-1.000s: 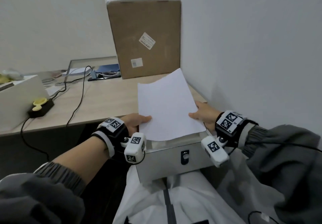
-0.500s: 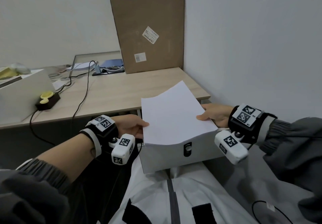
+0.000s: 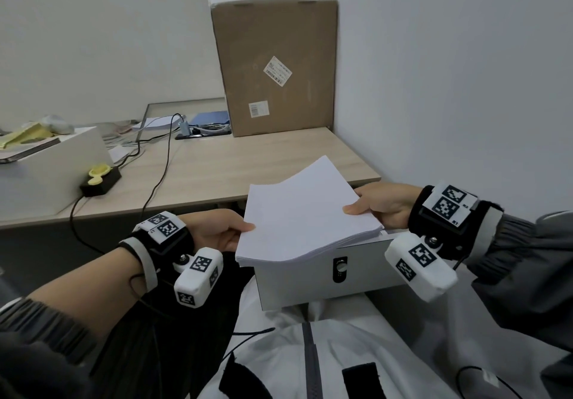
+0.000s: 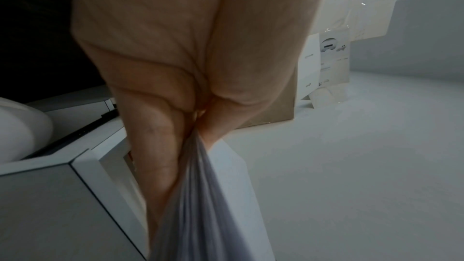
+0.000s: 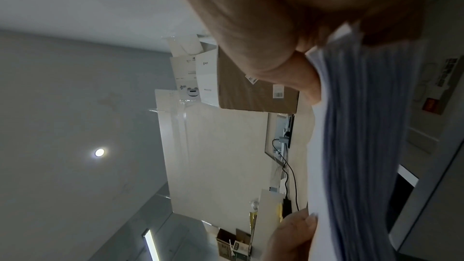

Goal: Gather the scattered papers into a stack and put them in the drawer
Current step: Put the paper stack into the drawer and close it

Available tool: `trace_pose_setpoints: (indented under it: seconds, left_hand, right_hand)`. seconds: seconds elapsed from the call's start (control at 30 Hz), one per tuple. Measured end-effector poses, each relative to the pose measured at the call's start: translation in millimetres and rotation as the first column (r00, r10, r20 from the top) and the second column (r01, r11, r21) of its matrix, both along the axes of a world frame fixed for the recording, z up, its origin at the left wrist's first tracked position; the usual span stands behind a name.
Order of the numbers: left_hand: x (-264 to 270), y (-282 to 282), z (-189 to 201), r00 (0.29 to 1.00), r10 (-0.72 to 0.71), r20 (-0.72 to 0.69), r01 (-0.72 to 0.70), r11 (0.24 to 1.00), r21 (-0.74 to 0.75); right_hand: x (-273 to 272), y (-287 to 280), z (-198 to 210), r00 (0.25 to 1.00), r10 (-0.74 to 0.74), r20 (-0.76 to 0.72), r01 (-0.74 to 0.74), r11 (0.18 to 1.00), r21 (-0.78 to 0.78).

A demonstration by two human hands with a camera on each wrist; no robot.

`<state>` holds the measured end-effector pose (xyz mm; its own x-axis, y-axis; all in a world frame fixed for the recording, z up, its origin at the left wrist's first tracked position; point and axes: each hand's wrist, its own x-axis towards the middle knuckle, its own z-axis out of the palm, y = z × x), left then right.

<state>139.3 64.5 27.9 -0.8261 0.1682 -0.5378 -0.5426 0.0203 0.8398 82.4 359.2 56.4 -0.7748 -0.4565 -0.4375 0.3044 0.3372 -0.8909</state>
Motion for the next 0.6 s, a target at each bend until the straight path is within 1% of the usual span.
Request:
trace_pose_setpoints:
  seconds: [0.17,0.3,0.43,0.6]
  left_hand:
    - [4.3,-3.1,-3.2,1.0,-0.017,0.024,0.018,1.0,-0.01]
    - [7.5,-6.5,-7.4,0.997,-0.062,0.051,0.064,0.997,-0.046]
    - [2.2,-3.5,-17.6,0.997,-0.043,0.062,0.043,0.999,-0.012]
    - [-15.3,7.9,-25.2,0.998,-0.01,0.056,0.009,1.0,0.026]
  right_hand:
    - [4.9,-1.1,-5.8,1.0,-0.01,0.014,0.01,1.0,0.02]
    - [6.5,2.6,-12.3,0.998,-0.008,0.069,0.005,0.999,0.042]
    - [-1.4,1.0,-20.0,0.995,-0.045,0.084,0.038,0.996,0.078]
    - [-27.5,3.1,-27.3,0.994,-0.088,0.07,0.078,0.987,0.139]
